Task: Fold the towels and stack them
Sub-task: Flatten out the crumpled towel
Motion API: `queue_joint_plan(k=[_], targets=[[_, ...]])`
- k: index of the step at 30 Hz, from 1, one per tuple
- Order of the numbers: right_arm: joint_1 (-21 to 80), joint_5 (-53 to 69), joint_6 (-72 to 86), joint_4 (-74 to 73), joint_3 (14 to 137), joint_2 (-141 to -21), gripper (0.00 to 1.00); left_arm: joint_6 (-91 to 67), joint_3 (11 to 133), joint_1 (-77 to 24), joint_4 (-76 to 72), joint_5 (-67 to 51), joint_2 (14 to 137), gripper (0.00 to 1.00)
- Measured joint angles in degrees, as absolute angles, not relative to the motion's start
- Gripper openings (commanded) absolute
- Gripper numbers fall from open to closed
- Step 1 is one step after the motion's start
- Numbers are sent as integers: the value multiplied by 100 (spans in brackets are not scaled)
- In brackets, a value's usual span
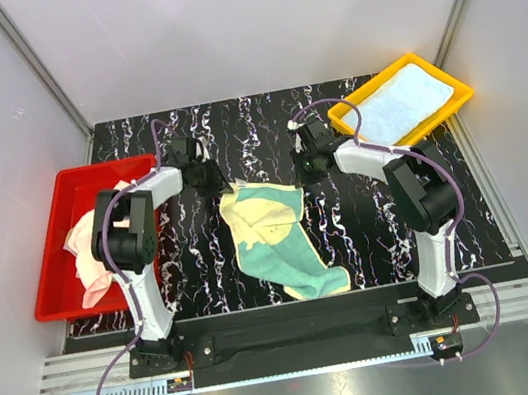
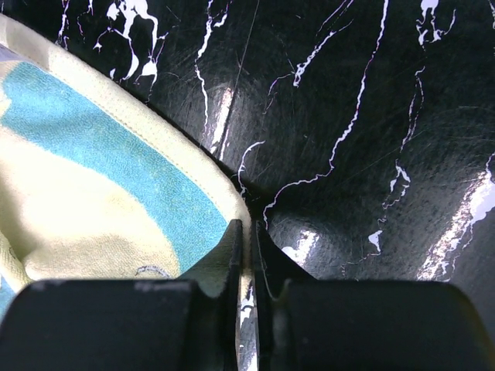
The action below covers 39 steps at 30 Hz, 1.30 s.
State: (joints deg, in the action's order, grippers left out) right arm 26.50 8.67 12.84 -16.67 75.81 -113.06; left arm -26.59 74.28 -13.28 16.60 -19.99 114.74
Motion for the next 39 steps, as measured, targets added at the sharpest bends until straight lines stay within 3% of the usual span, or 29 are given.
queue_joint_plan(k=[5, 15, 22, 30, 39], targets=[[2635, 869, 1269, -1702, 7581, -11306, 0, -2674, 7502, -1323, 1660, -2126, 11583, 0], [2556, 672, 1083, -2290, 7966, -11292, 0, -2681, 7557, -1319, 1750, -2259, 11452, 0], [2515, 86, 620, -3085, 9284, -10669, 0, -2622, 8256, -1319, 2130, -2335, 10114, 0], [2512, 294, 152, -3529, 10101, -8600, 0, -2591, 8525, -1437, 1739, -2757, 7883, 0], [2539, 1658, -137, -3468, 8313, -5546, 0, -2536, 7561, -2519, 1535, -3151, 6147, 0]])
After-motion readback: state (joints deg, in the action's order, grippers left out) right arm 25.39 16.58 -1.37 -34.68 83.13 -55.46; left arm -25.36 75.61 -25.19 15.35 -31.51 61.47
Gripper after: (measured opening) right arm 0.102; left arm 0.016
